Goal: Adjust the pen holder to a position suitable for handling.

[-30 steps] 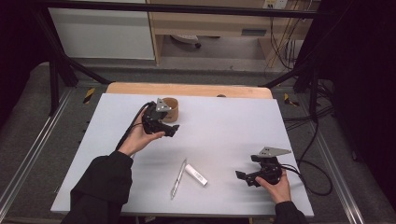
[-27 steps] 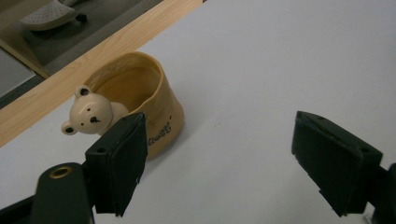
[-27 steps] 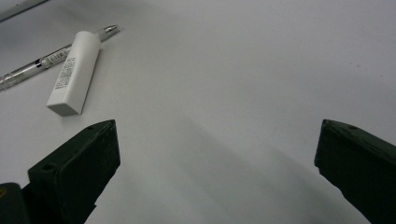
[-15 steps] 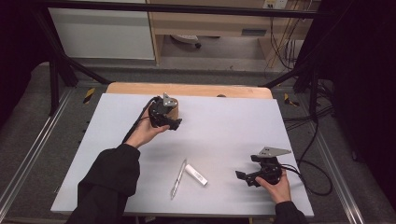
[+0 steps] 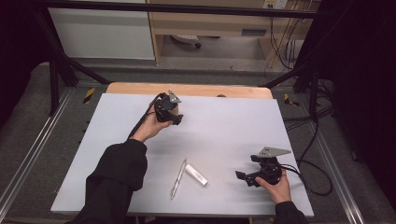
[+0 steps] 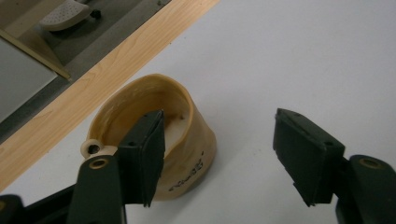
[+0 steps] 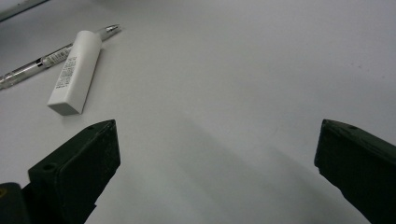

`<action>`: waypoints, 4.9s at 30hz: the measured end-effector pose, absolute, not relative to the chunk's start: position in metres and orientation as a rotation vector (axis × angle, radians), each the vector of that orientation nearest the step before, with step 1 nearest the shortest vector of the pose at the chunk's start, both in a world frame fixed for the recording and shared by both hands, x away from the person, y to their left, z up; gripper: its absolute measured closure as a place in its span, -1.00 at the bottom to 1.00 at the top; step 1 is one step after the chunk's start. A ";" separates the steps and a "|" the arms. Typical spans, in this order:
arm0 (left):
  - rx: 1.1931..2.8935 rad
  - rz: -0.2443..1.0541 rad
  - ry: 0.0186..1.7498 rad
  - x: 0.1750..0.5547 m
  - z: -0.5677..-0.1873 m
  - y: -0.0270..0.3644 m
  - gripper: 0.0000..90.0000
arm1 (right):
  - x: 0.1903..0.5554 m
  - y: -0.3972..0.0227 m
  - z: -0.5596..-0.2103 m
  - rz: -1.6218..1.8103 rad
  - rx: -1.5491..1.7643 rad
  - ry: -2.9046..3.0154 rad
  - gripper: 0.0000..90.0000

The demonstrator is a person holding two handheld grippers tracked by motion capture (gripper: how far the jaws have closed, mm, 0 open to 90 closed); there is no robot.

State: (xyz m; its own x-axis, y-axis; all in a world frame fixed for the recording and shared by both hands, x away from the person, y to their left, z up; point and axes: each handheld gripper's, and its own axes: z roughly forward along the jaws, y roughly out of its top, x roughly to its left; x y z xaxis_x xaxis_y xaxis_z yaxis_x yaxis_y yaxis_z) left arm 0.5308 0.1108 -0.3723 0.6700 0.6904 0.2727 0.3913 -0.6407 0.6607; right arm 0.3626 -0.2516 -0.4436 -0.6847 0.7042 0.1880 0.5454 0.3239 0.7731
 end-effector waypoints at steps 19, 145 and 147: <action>2.369 0.745 0.817 0.551 -0.390 0.109 0.10 | 0.362 -0.252 -0.443 1.301 1.145 2.401 -0.98; 2.471 0.460 0.612 0.462 -0.386 0.058 0.77 | 0.362 -0.251 -0.444 1.291 1.141 2.415 -0.98; 2.469 0.492 0.590 0.464 -0.387 0.058 0.74 | 0.362 -0.251 -0.444 1.292 1.141 2.414 -0.98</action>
